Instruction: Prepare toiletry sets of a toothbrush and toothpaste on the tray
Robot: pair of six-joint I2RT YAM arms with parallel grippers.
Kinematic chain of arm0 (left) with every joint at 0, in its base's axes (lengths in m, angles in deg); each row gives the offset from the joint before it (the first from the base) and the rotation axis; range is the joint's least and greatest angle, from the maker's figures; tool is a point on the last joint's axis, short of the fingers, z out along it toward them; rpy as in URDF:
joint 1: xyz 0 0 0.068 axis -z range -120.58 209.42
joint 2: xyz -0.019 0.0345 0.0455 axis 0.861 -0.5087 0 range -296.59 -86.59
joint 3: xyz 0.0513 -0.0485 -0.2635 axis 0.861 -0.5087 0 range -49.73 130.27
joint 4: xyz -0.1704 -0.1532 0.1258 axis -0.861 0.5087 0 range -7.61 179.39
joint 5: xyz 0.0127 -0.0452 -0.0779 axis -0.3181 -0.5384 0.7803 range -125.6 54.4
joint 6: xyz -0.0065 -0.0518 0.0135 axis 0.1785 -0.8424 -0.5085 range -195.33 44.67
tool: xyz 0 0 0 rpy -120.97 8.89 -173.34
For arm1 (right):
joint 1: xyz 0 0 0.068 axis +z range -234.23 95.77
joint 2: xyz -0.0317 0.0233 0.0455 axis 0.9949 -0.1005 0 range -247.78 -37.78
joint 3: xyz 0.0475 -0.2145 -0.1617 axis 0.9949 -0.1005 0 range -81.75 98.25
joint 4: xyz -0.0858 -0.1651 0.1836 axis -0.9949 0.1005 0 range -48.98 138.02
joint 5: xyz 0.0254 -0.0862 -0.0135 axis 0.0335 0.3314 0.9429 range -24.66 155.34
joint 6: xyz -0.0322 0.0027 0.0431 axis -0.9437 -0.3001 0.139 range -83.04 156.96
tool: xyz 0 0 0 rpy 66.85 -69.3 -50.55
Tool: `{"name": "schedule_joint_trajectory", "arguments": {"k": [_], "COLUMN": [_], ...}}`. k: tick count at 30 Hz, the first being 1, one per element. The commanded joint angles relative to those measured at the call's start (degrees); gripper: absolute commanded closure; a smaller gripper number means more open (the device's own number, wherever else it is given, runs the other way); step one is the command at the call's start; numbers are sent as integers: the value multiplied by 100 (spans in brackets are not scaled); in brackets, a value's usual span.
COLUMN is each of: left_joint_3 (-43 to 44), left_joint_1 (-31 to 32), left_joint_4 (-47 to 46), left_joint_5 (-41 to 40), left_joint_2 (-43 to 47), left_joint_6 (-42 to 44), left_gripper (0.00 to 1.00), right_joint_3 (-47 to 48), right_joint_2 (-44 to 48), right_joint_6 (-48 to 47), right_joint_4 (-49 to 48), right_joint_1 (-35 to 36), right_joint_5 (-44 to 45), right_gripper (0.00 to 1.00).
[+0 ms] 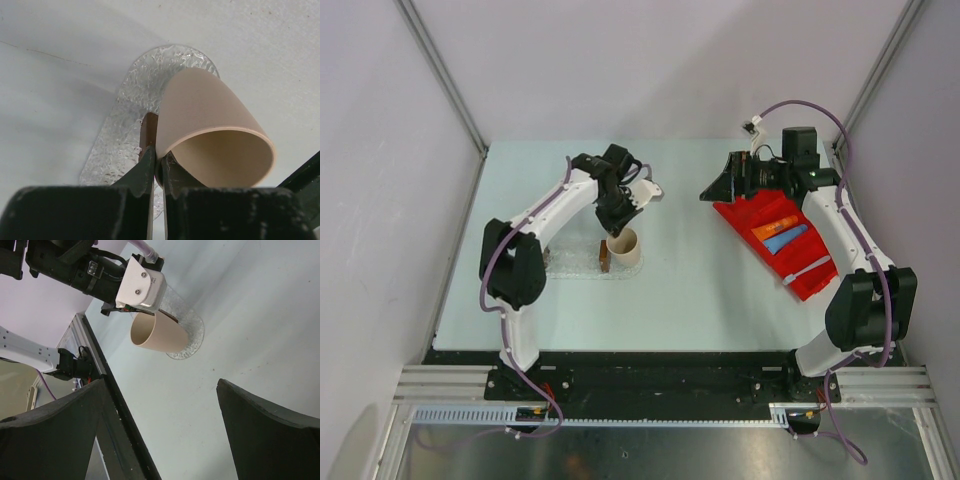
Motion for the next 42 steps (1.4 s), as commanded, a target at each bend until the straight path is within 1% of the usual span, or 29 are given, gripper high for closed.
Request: {"name": "schedule_joint_trajectory", "arguments": {"k": [1, 42], "left_joint_3": [325, 518], "left_joint_1": [43, 131], "left_joint_4": [83, 276], "left_joint_5": [49, -259], "left_joint_2": [-38, -442], "left_joint_6": [161, 240], "left_gripper": [100, 100], "right_joint_3": [-6, -147], "right_joint_2": [228, 316], "right_joint_6": [-95, -104], "right_joint_4": [-81, -142], "right_joint_1": [-26, -52], "right_joint_5": [-55, -46], "right_gripper": [2, 2]}}
